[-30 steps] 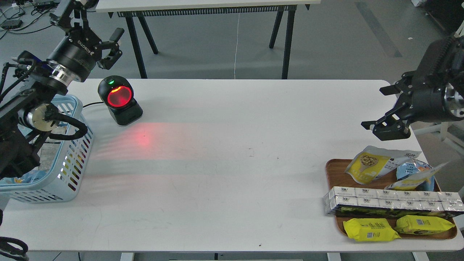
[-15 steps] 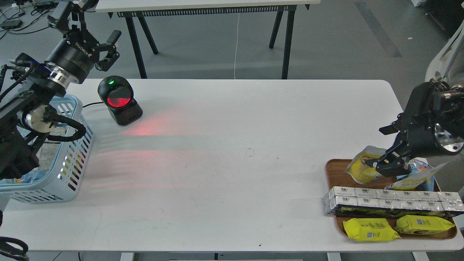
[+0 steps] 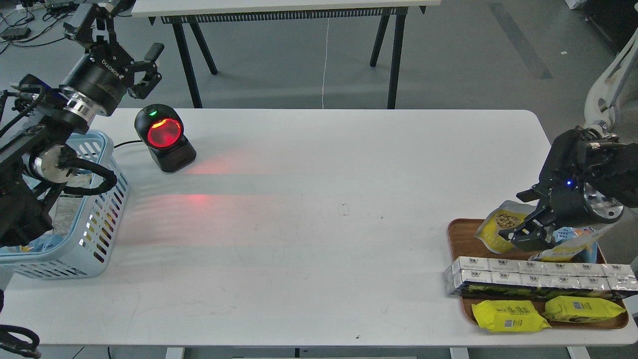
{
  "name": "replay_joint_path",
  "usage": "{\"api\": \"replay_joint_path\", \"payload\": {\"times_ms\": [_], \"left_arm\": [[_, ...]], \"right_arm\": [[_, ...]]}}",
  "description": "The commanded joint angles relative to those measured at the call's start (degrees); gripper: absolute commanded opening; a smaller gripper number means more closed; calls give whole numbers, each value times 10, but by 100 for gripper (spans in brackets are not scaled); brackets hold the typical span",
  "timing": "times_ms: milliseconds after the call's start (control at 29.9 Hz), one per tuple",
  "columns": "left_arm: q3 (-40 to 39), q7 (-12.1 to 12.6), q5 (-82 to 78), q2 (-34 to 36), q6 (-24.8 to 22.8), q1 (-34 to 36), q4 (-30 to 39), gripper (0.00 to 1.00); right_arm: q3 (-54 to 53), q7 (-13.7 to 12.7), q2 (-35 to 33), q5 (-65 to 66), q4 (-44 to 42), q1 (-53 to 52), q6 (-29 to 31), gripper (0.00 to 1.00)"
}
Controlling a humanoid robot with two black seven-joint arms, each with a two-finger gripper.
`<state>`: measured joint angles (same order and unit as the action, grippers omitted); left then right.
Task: Scan snack and place in basket
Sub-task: 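Lower the right gripper and grasp the yellow snack bag, then carry the yellow snack bag with the right gripper to the table center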
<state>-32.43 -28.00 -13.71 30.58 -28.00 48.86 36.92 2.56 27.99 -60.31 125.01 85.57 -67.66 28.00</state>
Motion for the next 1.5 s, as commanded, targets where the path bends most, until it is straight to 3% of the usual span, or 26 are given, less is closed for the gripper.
{"api": "replay_joint_path", "payload": {"times_ms": [0, 67, 134, 735, 902, 1270, 1470], "left_arm": [[0, 0, 0, -1, 0, 0, 0, 100], [0, 0, 1, -1, 0, 0, 0, 100], [0, 0, 0, -2, 0, 0, 0, 100], [0, 0, 1, -2, 0, -1, -1, 100], [-1, 0, 2, -3, 0, -2, -11, 100], [-4, 0, 3, -3, 0, -1, -33, 100], [-4, 0, 3, -3, 0, 0, -37, 100]], "right_arm": [[-6, 0, 0, 0, -3, 9, 0, 30], [-6, 0, 0, 0, -5, 11, 0, 8], [-6, 0, 0, 0, -6, 11, 0, 0], [-52, 0, 1, 0, -7, 12, 0, 0], [-111, 0, 22, 0, -4, 11, 0, 0], [-140, 0, 222, 0, -14, -27, 0, 0], [-128, 0, 321, 0, -68, -46, 0, 0]]}}
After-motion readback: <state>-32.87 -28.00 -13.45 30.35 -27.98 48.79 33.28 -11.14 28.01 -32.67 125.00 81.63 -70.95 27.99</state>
